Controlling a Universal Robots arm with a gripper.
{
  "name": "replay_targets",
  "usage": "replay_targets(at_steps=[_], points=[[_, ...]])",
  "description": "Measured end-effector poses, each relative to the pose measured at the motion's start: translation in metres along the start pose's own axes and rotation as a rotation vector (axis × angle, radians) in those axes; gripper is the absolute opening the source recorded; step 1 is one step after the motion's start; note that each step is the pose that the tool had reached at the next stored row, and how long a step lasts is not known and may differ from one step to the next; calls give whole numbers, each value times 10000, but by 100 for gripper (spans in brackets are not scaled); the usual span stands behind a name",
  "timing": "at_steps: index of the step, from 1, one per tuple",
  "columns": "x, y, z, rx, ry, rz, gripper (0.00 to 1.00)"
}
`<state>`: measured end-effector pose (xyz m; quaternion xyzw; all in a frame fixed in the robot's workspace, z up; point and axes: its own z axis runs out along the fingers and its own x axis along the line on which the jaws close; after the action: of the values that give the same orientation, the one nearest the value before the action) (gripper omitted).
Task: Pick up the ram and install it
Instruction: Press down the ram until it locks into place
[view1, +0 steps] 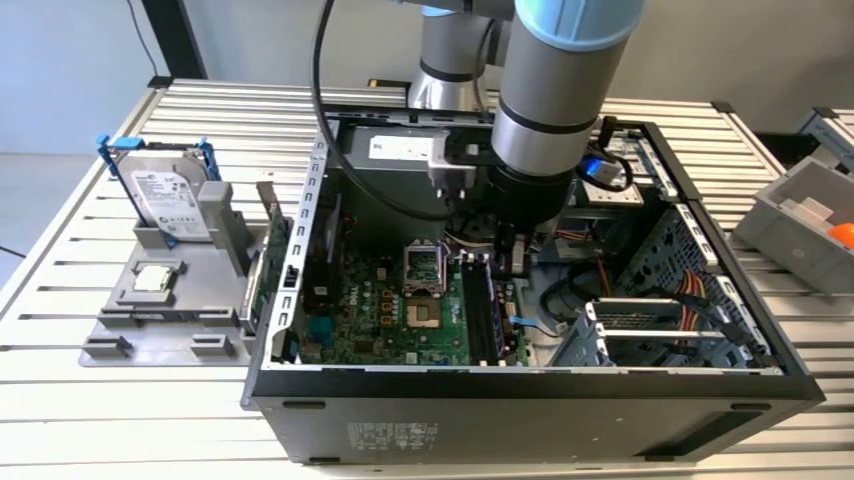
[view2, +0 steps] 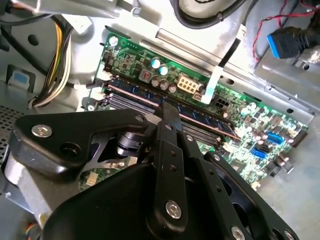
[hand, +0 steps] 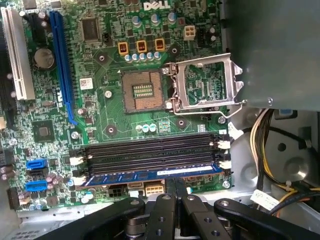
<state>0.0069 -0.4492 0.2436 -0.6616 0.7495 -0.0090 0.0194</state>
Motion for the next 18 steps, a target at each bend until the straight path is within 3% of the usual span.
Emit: replay_targets(at_steps=[7, 18], points=[[3, 2, 22, -34, 0, -237, 0], [49, -2, 101, -211, 37, -747, 0]])
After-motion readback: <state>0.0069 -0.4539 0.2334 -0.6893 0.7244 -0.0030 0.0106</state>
